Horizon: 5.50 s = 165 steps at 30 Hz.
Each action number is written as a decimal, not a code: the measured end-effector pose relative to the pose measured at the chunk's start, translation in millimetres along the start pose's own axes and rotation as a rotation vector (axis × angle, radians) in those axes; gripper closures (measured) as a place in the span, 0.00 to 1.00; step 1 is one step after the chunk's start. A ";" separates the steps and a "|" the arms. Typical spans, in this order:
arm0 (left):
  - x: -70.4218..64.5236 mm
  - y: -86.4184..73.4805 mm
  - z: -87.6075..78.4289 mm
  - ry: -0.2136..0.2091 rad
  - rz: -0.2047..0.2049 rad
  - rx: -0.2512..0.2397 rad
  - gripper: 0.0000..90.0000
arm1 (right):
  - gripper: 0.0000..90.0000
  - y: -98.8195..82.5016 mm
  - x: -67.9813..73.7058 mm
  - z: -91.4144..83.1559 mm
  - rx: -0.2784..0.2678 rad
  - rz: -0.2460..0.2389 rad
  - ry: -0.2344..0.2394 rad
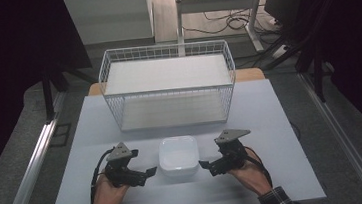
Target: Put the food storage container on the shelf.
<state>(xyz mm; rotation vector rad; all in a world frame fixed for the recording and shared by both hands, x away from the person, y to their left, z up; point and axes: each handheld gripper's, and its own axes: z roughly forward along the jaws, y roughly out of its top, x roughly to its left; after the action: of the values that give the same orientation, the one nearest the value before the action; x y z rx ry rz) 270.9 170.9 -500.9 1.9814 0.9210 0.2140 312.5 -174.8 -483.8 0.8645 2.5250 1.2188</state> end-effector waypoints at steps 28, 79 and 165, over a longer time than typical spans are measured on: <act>8.3 29.5 43.6 -0.041 -0.039 0.069 0.10 | 0.09 34.3 4.4 42.7 0.057 0.069 -0.001; -7.7 28.8 2.7 -0.025 -0.158 -0.054 0.89 | 0.86 28.8 8.7 -1.7 -0.051 0.231 0.029; 58.2 213.3 -55.0 0.053 -0.113 -0.226 0.87 | 0.84 227.1 -47.8 -39.1 -0.239 0.175 -0.094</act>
<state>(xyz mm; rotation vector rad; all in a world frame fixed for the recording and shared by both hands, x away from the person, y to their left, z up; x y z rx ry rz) 396.7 181.9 -311.3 1.7184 0.9942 0.2950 429.2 -117.6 -287.6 1.0716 2.2118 1.4581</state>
